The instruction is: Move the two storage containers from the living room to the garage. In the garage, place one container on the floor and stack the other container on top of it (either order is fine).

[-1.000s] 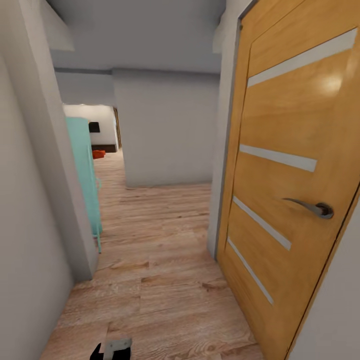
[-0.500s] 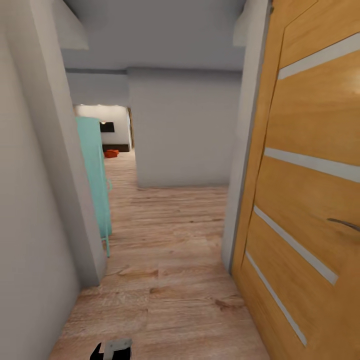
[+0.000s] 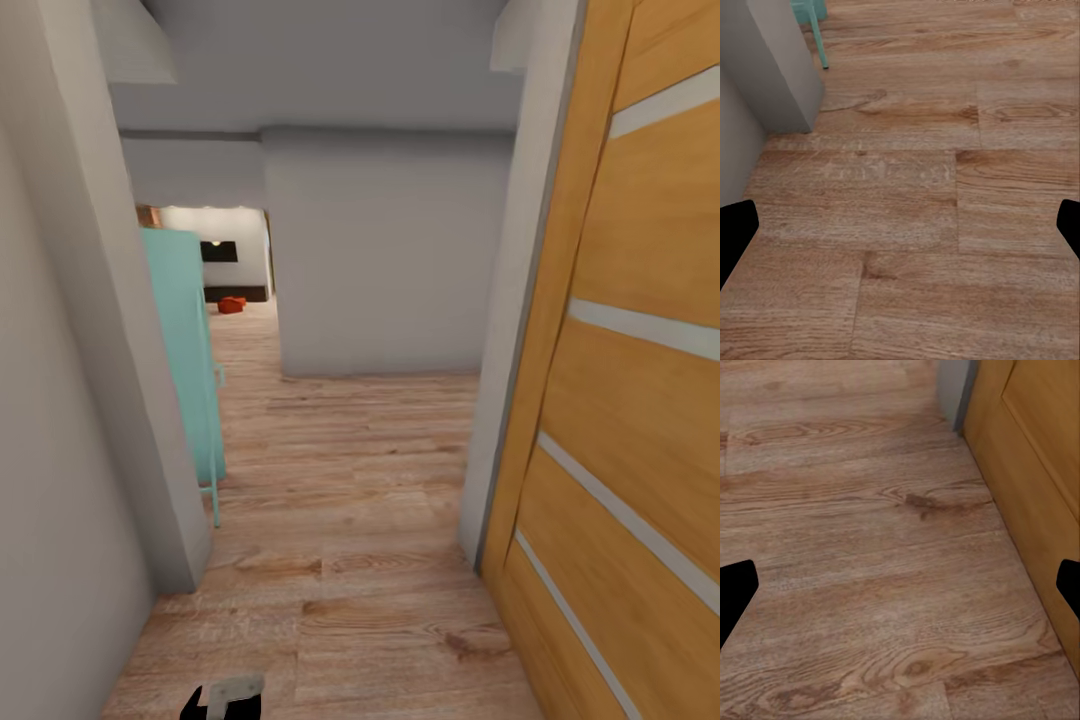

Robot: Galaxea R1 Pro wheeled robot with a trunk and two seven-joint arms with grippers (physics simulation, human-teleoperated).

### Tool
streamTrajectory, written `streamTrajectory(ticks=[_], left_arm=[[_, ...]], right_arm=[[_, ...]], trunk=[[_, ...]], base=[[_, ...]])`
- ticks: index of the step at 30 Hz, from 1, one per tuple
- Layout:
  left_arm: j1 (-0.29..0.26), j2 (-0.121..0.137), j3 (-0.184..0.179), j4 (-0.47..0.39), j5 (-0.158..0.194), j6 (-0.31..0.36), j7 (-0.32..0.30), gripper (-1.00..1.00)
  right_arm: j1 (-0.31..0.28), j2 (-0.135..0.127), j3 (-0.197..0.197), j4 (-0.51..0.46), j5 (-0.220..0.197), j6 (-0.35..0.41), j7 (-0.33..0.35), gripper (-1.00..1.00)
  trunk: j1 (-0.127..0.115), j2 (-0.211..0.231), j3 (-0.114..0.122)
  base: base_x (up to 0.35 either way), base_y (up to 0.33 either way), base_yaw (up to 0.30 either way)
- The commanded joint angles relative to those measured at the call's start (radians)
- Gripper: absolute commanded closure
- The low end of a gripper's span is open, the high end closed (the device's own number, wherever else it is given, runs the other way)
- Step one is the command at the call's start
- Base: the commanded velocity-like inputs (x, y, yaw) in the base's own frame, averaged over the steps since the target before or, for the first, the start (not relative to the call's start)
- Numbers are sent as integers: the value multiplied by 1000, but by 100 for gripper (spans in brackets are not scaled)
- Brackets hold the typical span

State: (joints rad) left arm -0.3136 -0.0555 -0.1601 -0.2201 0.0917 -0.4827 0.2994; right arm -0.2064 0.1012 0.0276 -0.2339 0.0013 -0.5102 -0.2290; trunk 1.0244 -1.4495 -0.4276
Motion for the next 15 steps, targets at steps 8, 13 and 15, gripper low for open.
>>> streamTrajectory(ticks=[8,13,15], left_arm=[[-1,0,-9,1,10,-4,4,-100],[-1,0,-9,1,10,-4,4,-100],[-1,0,-9,1,10,-4,4,-100]], right_arm=[[-1,0,3,1,1,-2,-6,-100],[-1,0,5,1,3,-2,-6,-100],[-1,0,5,1,3,-2,-6,-100]], trunk=[[1,-1,-3],[1,-1,-7],[1,-1,-9]], base=[[339,0,0],[339,0,0],[339,0,0]])
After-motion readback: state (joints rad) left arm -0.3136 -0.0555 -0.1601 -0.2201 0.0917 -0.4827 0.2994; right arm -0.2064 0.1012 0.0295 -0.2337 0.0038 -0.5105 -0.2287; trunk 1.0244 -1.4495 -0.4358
